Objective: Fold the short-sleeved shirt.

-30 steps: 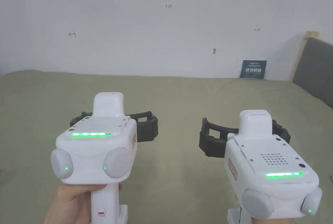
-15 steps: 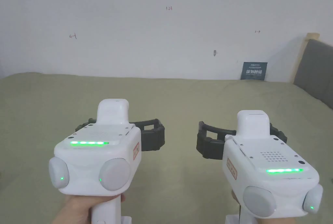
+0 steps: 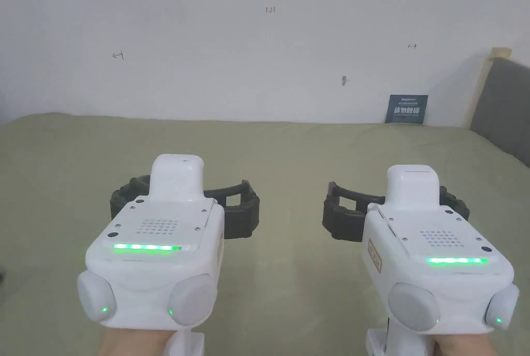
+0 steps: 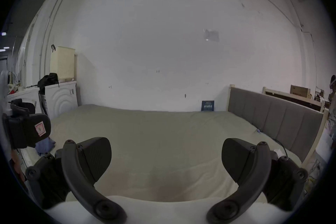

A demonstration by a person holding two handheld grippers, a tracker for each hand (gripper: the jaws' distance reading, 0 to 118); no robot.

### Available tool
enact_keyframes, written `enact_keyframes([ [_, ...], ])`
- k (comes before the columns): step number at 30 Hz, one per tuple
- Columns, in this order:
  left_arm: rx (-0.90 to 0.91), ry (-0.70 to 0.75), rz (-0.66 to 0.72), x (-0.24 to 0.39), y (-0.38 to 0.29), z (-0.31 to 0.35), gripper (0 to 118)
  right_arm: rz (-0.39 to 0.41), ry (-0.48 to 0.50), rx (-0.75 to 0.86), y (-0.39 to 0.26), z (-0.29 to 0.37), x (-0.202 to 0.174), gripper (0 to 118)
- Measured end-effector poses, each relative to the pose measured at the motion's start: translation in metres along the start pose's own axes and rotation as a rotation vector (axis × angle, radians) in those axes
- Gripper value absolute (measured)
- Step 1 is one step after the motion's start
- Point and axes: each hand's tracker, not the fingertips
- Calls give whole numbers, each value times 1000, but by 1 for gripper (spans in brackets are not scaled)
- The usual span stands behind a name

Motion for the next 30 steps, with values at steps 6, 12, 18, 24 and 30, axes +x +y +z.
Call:
enact_keyframes([
  [6,69,15,-77,4,-8,5,118,42,0,78,-3,5,0,118],
  [12,64,-1,-76,3,-8,4,118,61,40,48,-1,4,2,118],
  [18,3,-66,16,-4,-5,3,118,-6,15,0,0,3,5,118],
  [24,-9,-68,27,-4,-6,2,118,-6,2,1,-4,5,5,118],
  [30,-19,-84,32,-2,-6,3,118,76,-113,21,-8,3,-7,118],
])
